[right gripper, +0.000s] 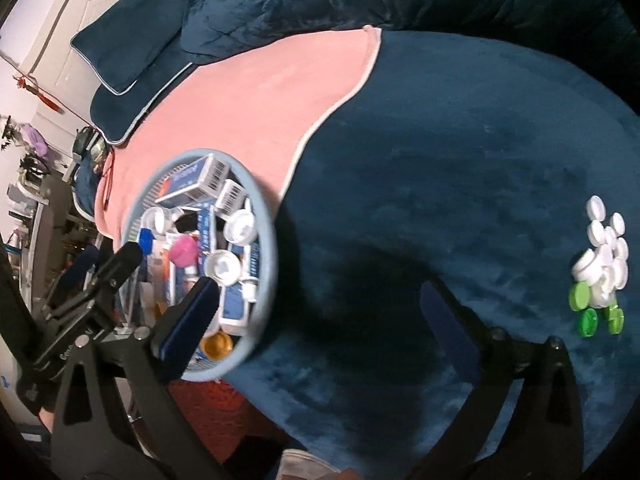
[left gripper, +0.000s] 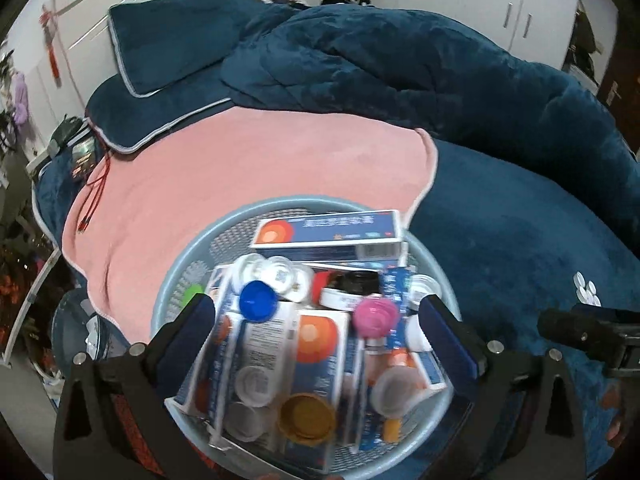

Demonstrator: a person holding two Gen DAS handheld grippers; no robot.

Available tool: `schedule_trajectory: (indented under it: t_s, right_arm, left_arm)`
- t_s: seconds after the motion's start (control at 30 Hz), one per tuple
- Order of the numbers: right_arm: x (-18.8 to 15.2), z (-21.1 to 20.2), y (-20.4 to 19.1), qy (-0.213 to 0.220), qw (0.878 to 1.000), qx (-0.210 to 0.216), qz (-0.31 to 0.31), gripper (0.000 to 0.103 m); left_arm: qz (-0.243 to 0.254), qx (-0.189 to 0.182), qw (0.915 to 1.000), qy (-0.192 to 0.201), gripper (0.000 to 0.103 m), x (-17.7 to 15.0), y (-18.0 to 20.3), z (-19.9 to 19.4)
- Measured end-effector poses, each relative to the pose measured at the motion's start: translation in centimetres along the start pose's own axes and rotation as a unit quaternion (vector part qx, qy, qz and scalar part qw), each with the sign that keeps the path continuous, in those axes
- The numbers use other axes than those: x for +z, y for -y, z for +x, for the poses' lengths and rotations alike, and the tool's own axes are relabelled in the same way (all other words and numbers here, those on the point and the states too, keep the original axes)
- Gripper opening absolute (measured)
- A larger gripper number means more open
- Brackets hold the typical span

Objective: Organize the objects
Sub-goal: 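Move both open tools back over the caps on the blanket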

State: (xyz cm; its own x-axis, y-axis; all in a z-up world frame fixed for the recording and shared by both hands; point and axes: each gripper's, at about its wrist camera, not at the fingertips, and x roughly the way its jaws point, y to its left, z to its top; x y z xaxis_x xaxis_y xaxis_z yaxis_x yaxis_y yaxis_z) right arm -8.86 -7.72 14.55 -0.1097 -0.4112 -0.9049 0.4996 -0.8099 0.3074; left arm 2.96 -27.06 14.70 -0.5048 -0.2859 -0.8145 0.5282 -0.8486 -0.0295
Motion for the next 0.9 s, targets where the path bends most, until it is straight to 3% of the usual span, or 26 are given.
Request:
schedule_trajectory:
  t_s: [0.33, 0.6, 0.73, 0.9]
  right_arm:
    - [-1.5, -2.2, 4.9, 0.006, 0.999, -0.035, 0.032, 0.103]
    - [-4.3, -3.4, 9.8, -0.002, 0.996, -0.068, 0.056, 0.103]
    - [-5.9, -4.0, 14.3, -0.013, 0.992, -0.081, 0.097, 0.103]
    - [-6.6, -6.5, 21.4, 0.006, 0.980, -0.075, 0.182, 0.103]
  left_arm:
    - [0.040, -0.028, 0.9988, -0.003, 0.102, -0.9, 5.5, -0.3]
    - [0.097, -0.068, 0.9927, -0.021, 0.102, -2.8, 12.3, 0.4]
    - [0.122, -0.089, 0.9880, -0.033, 0.102, -3.9, 15.4, 0.9]
    - [0.150, -0.097, 0.9827, -0.047, 0.102, -5.2, 17.9, 1.7]
